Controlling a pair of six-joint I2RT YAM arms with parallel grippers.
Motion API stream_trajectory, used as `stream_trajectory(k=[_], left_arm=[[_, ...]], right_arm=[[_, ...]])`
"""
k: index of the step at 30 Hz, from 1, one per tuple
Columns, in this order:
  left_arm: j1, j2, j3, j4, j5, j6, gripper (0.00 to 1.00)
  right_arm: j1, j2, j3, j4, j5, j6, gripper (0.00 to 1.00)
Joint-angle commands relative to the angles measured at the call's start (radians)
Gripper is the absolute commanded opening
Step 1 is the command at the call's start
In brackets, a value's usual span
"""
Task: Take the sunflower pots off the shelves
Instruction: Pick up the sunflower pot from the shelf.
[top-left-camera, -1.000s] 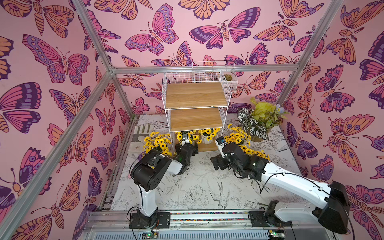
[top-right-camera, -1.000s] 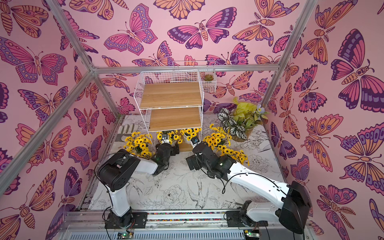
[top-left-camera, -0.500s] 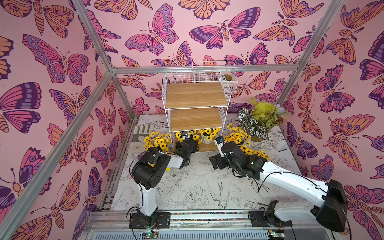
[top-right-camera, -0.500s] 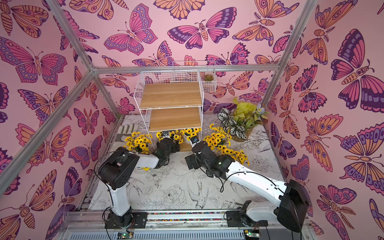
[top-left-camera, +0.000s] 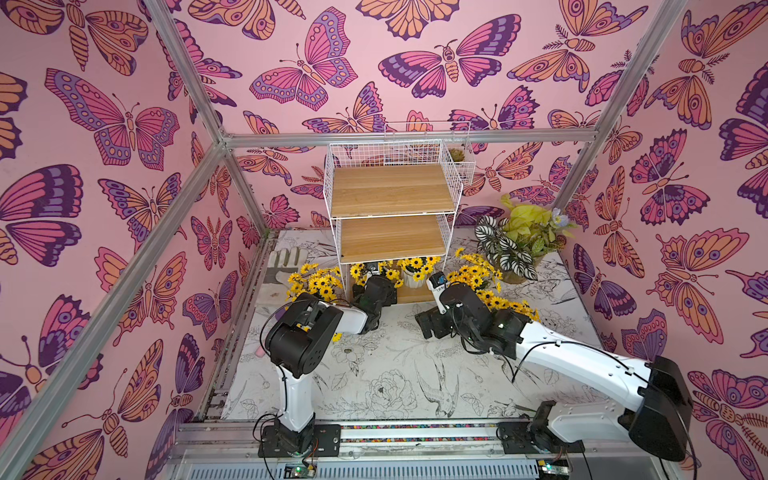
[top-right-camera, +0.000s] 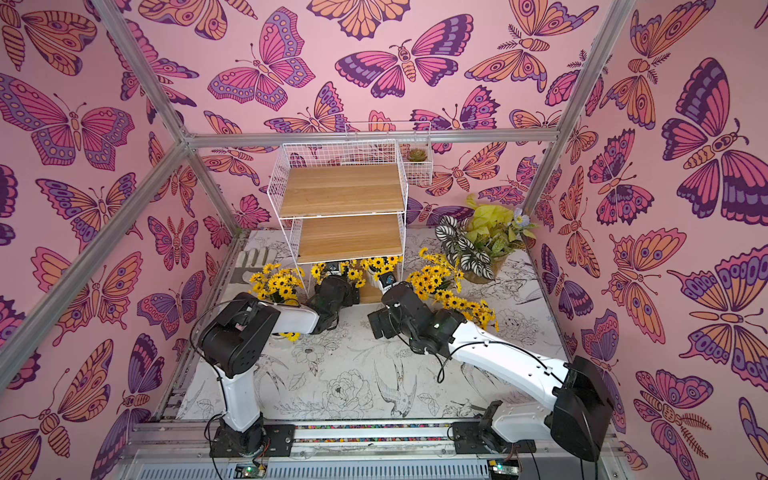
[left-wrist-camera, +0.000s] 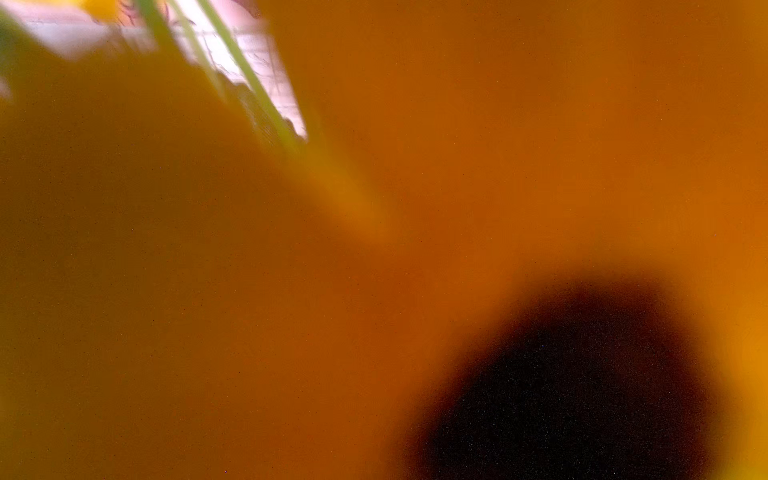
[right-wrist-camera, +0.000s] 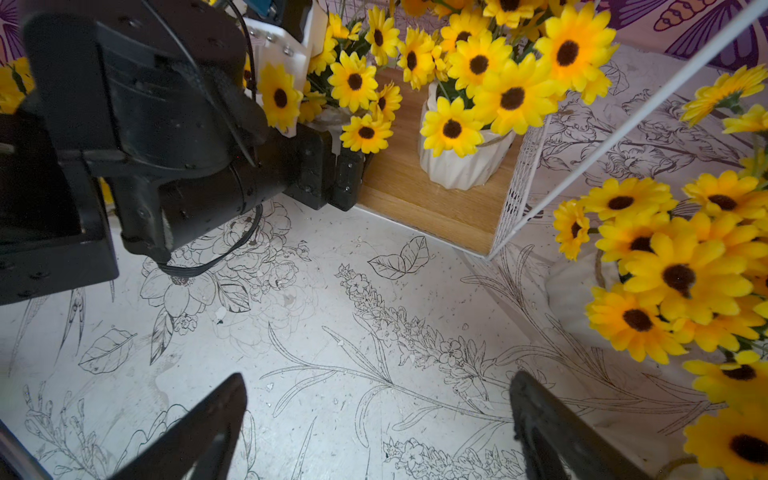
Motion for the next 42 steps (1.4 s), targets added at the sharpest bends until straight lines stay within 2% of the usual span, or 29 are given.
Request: stream_trajectory(k=[1, 6, 17, 25, 37, 42], left_arm=[[0.006, 0.033, 0.035, -0.058, 0.031, 0.001, 1.00], [0.007, 0.035, 0.037, -0.058, 0.054, 0.007, 0.85], [-0.004, -0.013, -0.040, 0.004, 0.079, 0.019, 0.72], [-0.057, -0.121, -0.150, 0.034, 0.054, 0.046, 0.69], [-0.183, -0.312, -0.347, 0.145, 0.019, 0.097, 0.68], [-0.232, -0.355, -0.382, 0.157, 0.050, 0.105, 0.67]], right_arm=[[-0.006, -0.024, -0.003, 0.005, -0.008, 0.019, 0.99], [-0.007, -0.026, -0.008, 0.005, -0.004, 0.020, 0.99], [-0.008, -0.039, -0.016, -0.002, 0.007, 0.018, 0.99], [-0.024, -0.060, -0.021, -0.038, 0.036, 0.011, 0.99], [-0.039, -0.157, -0.045, -0.098, 0.106, -0.006, 0.99], [-0.051, -0.216, -0.048, -0.158, 0.146, -0.007, 0.99]])
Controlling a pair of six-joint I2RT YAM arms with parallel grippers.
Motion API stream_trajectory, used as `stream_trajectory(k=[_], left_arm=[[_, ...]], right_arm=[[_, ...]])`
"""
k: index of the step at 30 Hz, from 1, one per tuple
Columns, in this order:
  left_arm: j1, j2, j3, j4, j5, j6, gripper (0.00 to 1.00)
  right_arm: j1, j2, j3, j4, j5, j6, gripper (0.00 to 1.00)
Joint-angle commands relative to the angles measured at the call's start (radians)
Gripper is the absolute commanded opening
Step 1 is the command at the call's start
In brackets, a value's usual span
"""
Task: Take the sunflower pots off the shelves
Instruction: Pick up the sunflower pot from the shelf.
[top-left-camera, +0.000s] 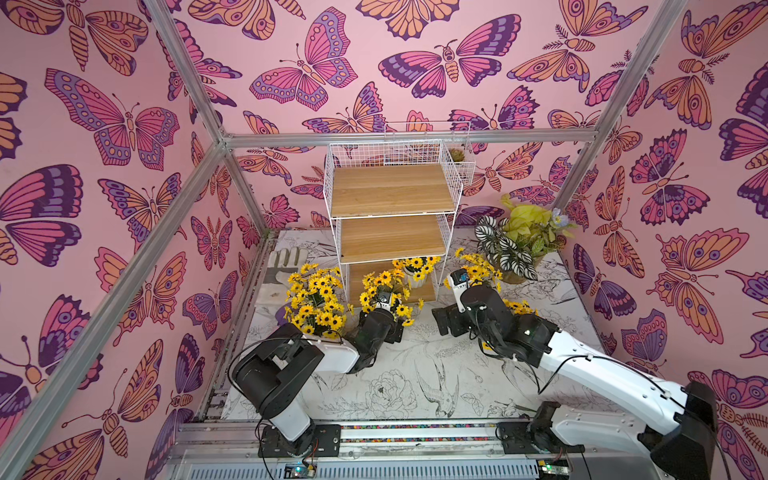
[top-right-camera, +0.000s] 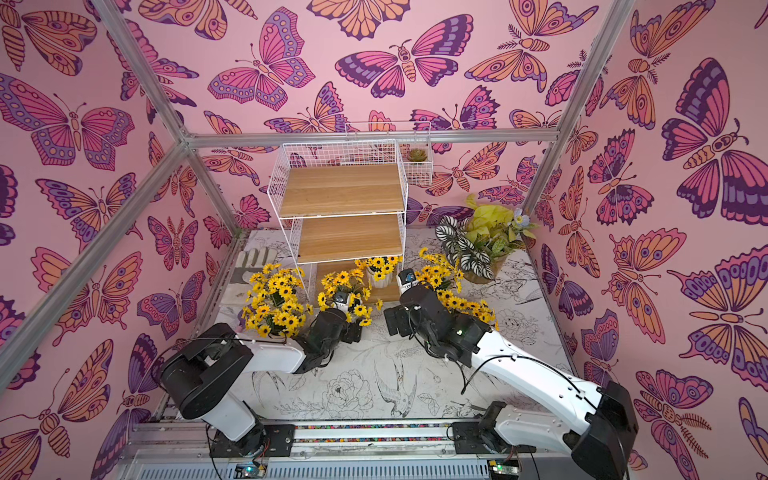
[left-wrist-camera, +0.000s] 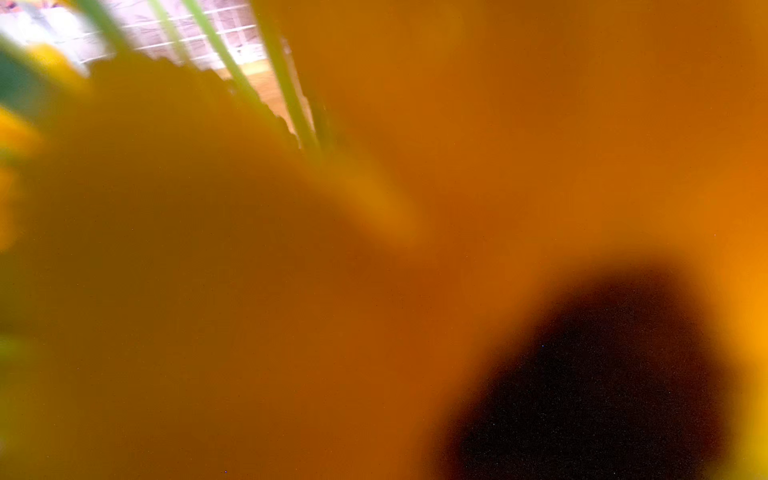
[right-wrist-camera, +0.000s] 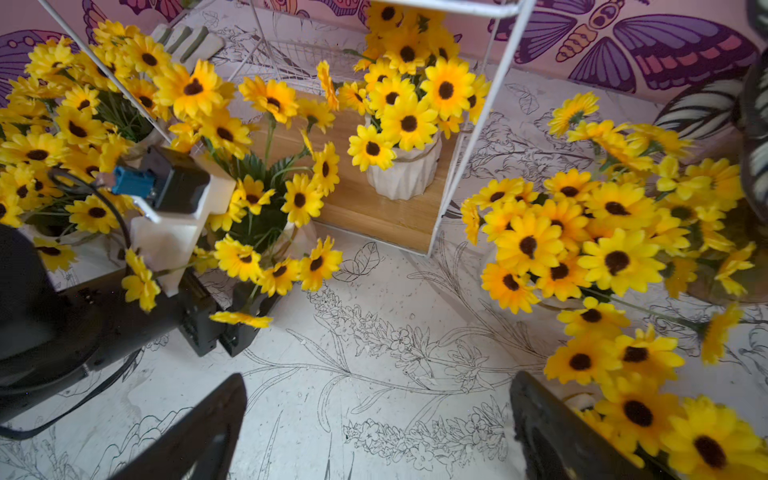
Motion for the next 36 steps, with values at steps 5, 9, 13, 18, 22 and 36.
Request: stream_trajectory(k=[5, 9, 13, 18, 22, 36], left_arm=[[-0.080, -0.052, -0.037, 0.152, 0.002, 0.032, 0.67], [-0.138, -0.050, -0.040, 0.184, -0.005, 0.039, 0.67], [-0.189, -0.030, -0.025, 0.206, -0.003, 0.046, 0.67], [-0.245, 0.014, 0.009, 0.233, -0.002, 0.048, 0.67], [-0.281, 0.067, 0.050, 0.245, 0.014, 0.048, 0.67], [-0.339, 0.239, 0.194, 0.286, 0.069, 0.047, 0.67]], right_arm=[[-0.030, -0.130, -0.024, -0.129, 0.084, -0.003, 0.99], [-0.049, -0.199, -0.032, -0.192, 0.102, 0.005, 0.99], [-0.064, -0.261, -0.033, -0.253, 0.116, 0.005, 0.99], [-0.069, -0.326, -0.025, -0.314, 0.147, 0.009, 0.99], [-0.073, -0.354, -0.017, -0.350, 0.162, 0.017, 0.99], [-0.093, -0.429, -0.015, -0.420, 0.207, 0.040, 0.99]])
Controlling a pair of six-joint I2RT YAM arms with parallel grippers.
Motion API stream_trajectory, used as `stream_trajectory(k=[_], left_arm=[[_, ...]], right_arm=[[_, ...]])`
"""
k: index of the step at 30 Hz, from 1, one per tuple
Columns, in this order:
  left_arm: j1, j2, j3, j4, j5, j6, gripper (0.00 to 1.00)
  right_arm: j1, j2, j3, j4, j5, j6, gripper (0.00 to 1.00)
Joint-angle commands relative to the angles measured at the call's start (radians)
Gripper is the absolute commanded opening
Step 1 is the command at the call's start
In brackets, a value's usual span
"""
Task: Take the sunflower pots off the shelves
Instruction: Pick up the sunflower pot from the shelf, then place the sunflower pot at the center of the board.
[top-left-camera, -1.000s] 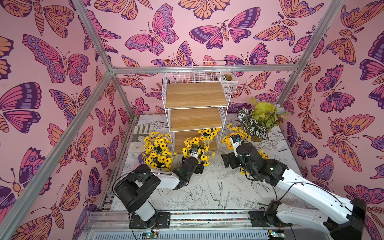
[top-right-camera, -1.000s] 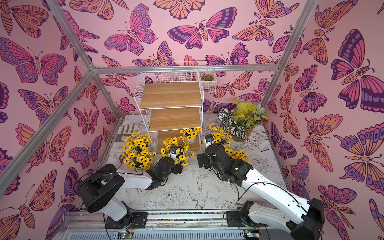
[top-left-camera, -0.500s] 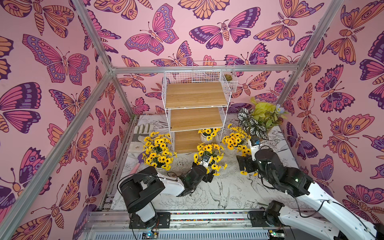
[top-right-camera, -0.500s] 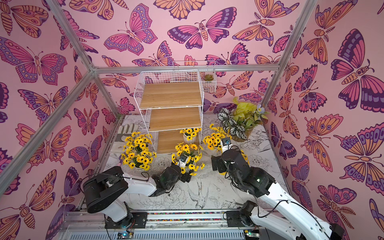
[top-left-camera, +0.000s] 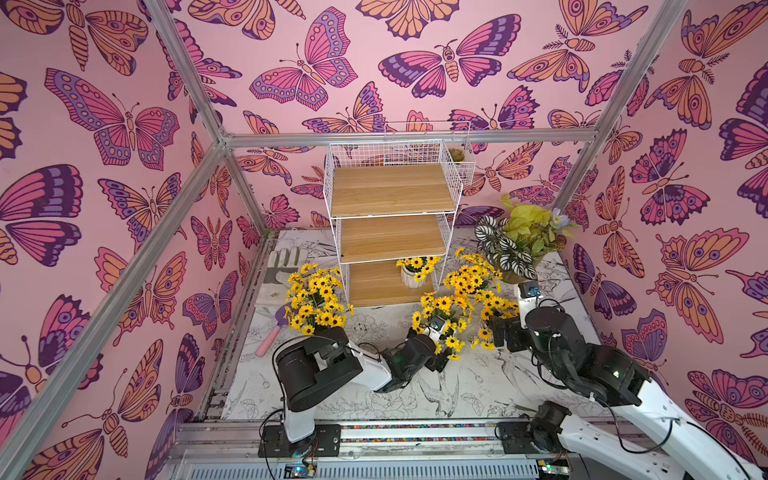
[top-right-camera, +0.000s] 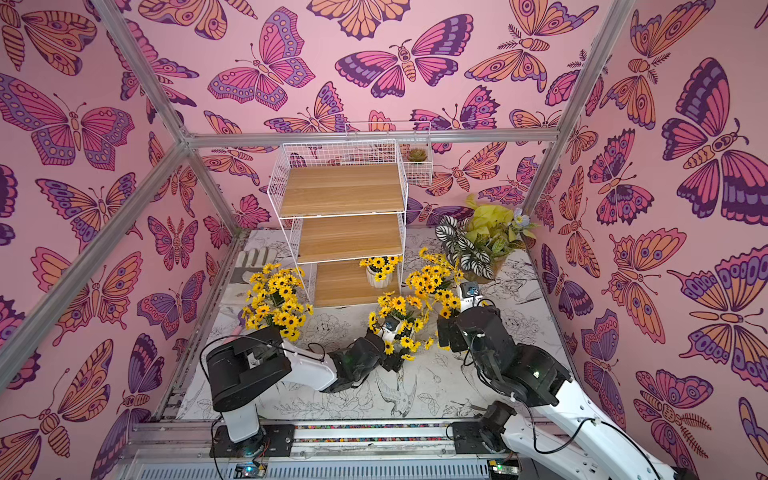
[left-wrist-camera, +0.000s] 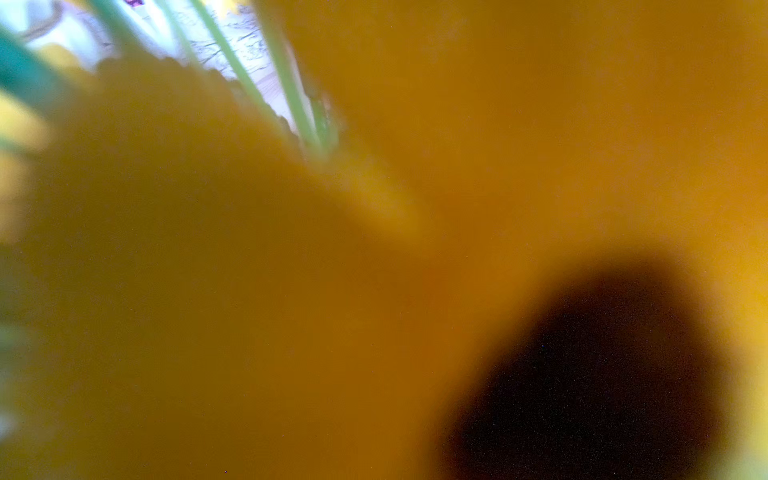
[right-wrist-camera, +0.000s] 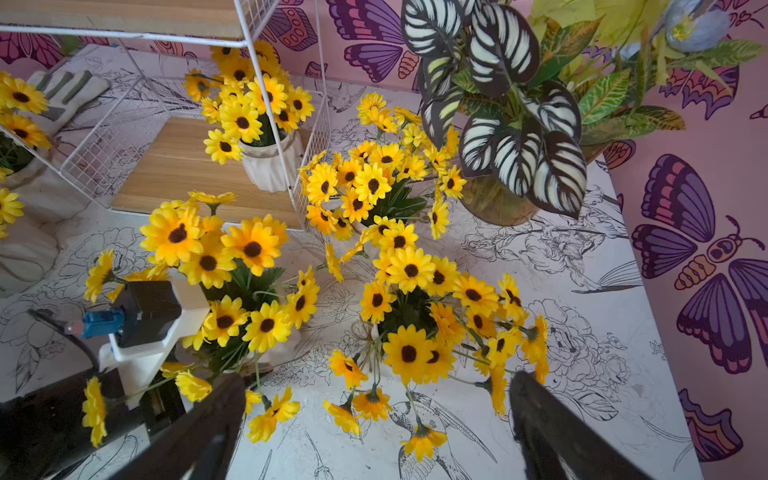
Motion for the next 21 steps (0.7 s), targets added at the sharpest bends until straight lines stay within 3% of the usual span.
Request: stream_trajectory(k=[1, 21], left_arm=[[-0.002, 0.023, 0.051, 0.107, 0.020, 0.010, 0.67], [-0.029, 0.239, 0.247, 0.108, 0.115, -0.007, 0.66]], right_arm=[[-0.010, -0.006, 0.013, -0.039, 0.033, 0.016, 0.99], [-0.015, -0.028, 0.010, -0.059, 0.030, 0.033, 0.99]])
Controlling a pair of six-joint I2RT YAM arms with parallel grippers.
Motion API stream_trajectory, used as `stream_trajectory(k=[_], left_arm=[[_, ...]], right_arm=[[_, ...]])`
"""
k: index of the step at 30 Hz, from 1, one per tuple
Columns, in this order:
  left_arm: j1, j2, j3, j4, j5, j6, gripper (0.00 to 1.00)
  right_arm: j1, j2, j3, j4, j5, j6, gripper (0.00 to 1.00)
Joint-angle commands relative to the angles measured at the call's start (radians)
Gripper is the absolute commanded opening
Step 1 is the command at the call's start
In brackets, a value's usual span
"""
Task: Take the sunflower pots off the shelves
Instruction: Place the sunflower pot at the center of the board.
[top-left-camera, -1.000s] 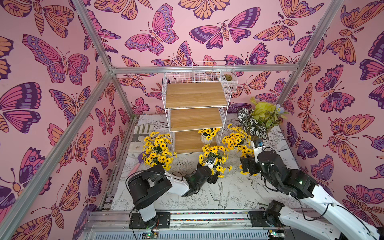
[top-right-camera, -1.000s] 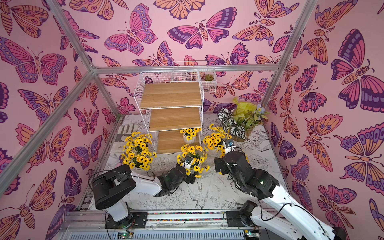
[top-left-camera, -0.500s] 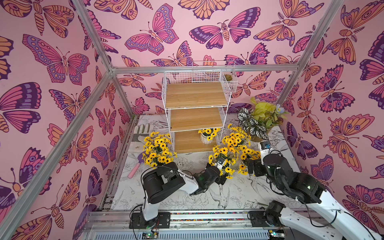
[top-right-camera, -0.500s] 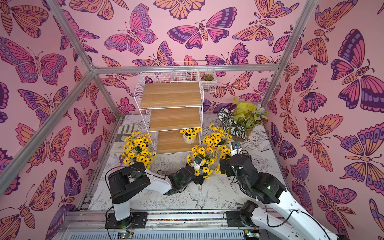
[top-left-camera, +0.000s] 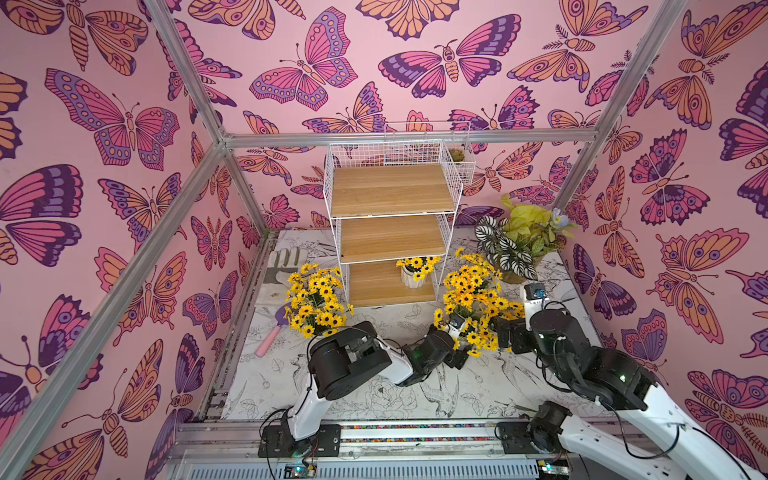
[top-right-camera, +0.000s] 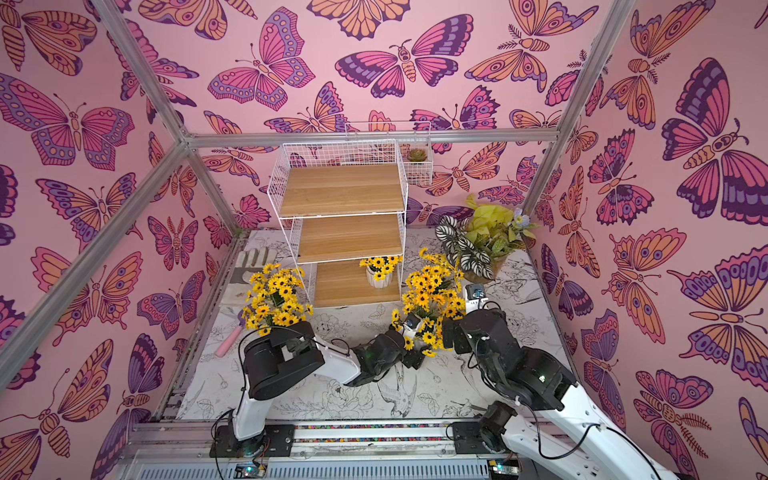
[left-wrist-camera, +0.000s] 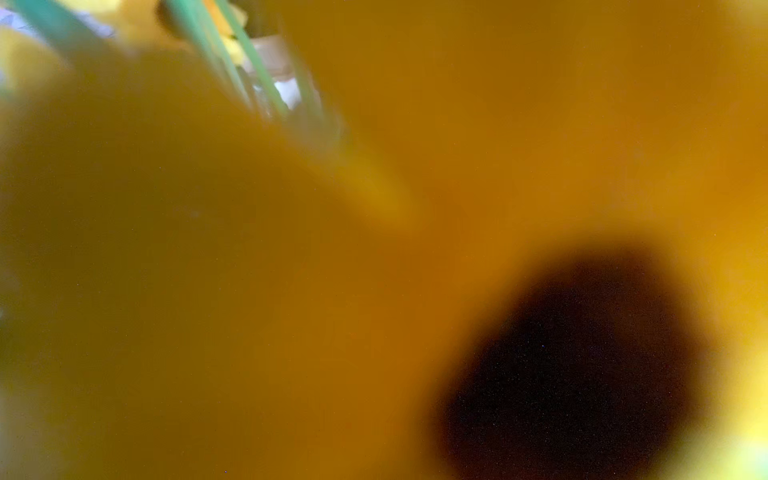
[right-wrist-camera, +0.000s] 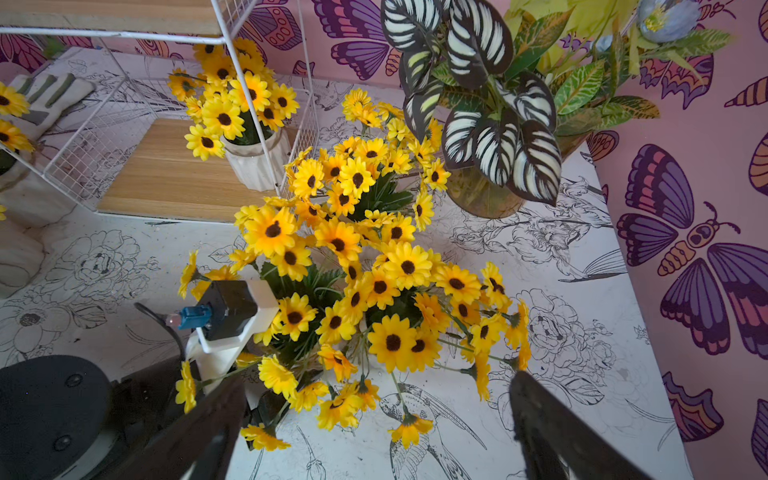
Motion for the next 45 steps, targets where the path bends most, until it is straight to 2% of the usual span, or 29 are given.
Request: stream_trajectory(k=[1, 11, 18, 22, 26, 33, 41, 45], left_arm=[[-0.008, 0.025, 0.038, 0.052, 0.040, -0.009, 0.66], [-0.025, 0.084, 0.123, 0.018, 0.092, -0.017, 0.65], [-0.031, 0.057, 0.078, 0.011, 0.000, -0.004, 0.66], [-0.030, 0.032, 0.050, -0.014, -0.032, 0.014, 0.74], [-0.030, 0.015, 0.019, -0.001, -0.047, 0.011, 0.77], [-0.029, -0.002, -0.001, 0.019, -0.020, 0.025, 1.00], [-0.023, -0.034, -0.034, 0.071, 0.027, 0.035, 1.00], [-0.024, -0.124, -0.100, 0.066, -0.026, 0.032, 1.00]], right_arm=[[-0.008, -0.005, 0.008, -0.028, 0.019, 0.020, 0.99], [-0.008, -0.009, -0.001, -0.025, 0.024, 0.020, 0.99], [-0.009, -0.009, -0.020, -0.010, 0.013, 0.025, 0.99], [-0.009, 0.003, -0.029, 0.009, -0.003, 0.027, 0.99], [-0.009, 0.013, -0.030, 0.025, -0.016, 0.027, 0.99], [-0.009, 0.033, -0.042, 0.071, -0.036, 0.005, 0.99], [-0.008, 0.048, -0.030, 0.119, -0.076, -0.060, 0.99], [-0.009, 0.067, -0.026, 0.169, -0.125, -0.110, 0.99]])
